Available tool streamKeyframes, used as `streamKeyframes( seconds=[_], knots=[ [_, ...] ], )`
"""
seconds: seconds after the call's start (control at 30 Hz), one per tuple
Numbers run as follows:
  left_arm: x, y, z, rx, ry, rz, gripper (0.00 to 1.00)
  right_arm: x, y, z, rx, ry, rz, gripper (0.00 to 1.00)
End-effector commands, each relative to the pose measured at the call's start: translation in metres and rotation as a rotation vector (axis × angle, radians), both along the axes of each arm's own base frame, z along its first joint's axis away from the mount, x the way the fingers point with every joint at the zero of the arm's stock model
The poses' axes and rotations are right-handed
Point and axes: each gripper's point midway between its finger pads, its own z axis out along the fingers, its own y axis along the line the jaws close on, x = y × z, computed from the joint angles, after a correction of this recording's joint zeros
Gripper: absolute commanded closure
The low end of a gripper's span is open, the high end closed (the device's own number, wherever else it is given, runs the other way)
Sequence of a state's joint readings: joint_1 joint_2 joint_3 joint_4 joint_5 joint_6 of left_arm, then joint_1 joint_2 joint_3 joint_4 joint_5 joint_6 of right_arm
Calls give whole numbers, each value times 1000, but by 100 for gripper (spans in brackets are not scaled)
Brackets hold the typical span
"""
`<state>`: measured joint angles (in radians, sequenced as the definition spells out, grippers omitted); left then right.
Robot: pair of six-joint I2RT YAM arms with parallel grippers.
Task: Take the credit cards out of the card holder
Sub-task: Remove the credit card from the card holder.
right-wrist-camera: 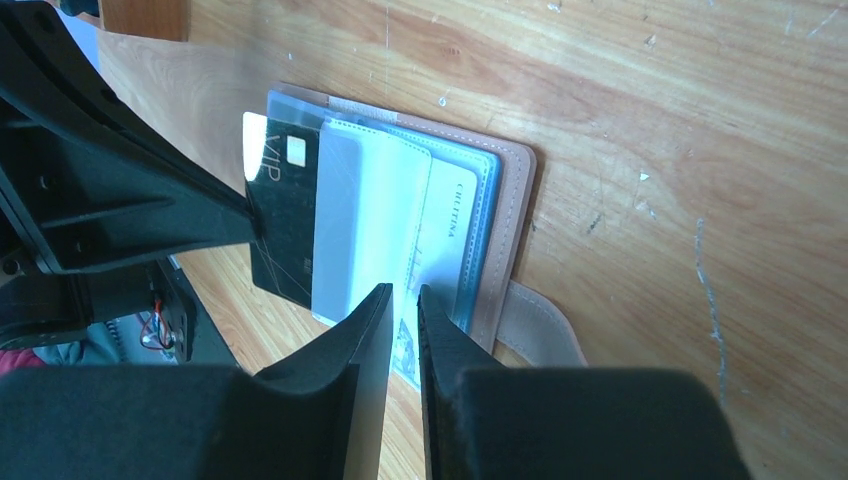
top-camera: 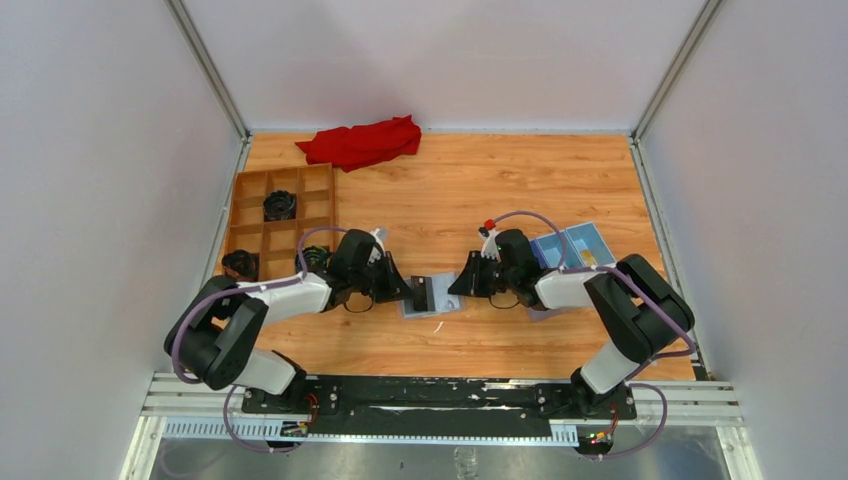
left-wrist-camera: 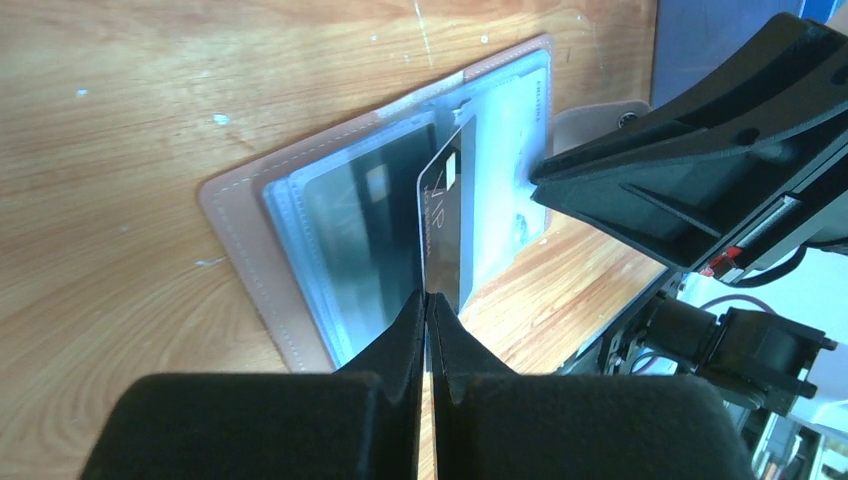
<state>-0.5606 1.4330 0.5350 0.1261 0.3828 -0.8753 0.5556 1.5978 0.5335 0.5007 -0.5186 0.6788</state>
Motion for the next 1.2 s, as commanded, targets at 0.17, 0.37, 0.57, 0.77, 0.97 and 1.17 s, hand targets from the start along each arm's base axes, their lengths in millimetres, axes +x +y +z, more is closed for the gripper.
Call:
streamKeyframes(
  seconds=[0.17, 0.37, 0.57, 0.77, 0.97, 1.17],
  knots=[
    [6, 12, 10, -29, -35, 10, 100, -3, -16, -10, -87, 9, -20, 81],
    [7, 12, 20, -57, -52, 5, 100, 2, -16, 13, -74, -43, -14, 80],
    [4, 20, 16, -28, -39, 10, 100, 6, -14, 41, -56, -107, 1, 76],
    [4, 39, 15, 122, -27, -6, 100, 6, -11, 53, -34, -127, 10, 72],
    [8, 29, 40, 67, -67, -35, 100, -1, 2, 63, 59, -115, 69, 65],
    [5, 21, 57, 11, -48, -60, 100, -11, 23, 78, 196, -96, 192, 53]
  ],
)
